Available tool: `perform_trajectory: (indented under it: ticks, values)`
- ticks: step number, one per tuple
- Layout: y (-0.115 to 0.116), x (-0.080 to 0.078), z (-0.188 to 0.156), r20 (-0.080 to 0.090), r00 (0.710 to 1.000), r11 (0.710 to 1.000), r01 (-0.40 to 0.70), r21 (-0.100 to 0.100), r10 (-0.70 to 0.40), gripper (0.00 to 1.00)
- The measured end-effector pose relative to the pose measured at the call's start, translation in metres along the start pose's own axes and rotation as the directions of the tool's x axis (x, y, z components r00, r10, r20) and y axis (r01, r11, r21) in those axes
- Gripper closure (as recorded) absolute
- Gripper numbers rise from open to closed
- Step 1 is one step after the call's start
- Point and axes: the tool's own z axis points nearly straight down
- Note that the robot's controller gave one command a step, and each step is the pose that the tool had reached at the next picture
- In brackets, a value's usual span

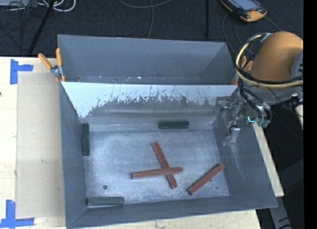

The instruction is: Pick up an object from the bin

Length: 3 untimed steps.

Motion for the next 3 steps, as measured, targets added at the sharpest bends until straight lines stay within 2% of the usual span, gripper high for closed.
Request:
perform_trajectory:
  ticks: [1,2,3]
  values:
    - [0.0,-0.002,-0.005,0.007,1.0,1.0,0.002,0.001,-0.002,0.0]
    - [0.012,0.042,0.045,0.012,0.999,0.999,0.045,0.003,-0.045,0.0]
    - [0.017,0.047,0.079,0.004,0.999,0.999,-0.051,0.0,0.051,0.0]
